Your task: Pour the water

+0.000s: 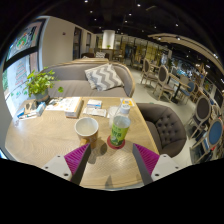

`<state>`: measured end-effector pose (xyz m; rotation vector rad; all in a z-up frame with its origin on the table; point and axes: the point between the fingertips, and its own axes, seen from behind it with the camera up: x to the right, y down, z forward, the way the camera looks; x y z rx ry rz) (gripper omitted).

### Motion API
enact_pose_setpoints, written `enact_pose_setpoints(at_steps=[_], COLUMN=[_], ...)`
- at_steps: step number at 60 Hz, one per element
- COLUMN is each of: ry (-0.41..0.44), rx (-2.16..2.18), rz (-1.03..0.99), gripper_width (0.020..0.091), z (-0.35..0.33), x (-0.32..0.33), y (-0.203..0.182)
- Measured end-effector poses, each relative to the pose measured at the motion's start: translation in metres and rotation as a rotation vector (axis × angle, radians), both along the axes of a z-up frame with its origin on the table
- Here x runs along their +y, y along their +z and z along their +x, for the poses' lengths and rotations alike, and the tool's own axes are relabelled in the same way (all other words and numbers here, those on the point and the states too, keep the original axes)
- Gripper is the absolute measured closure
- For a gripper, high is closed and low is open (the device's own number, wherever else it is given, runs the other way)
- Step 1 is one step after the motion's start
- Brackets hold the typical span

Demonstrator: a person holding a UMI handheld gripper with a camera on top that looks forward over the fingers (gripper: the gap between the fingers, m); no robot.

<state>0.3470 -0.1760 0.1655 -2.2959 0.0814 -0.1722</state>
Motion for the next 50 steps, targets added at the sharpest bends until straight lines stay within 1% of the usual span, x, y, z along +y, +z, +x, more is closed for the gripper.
enact_pose_setpoints(at_steps=[4,16,30,50], ry=[-0.022,-0.076,-0.071,-0.033], rx=[0.009,0.054,0.056,0.004], rz=[-0.009,-0.024,-0.023,-0.016], gripper_width=[0.0252,0.0250,0.0248,0.0248], z=[-0.022,-0.079,-0.118,-0.129], x=[-0.025,-0.077,-0.099,-0.099], y=[0.017,0.034,0.049,0.058])
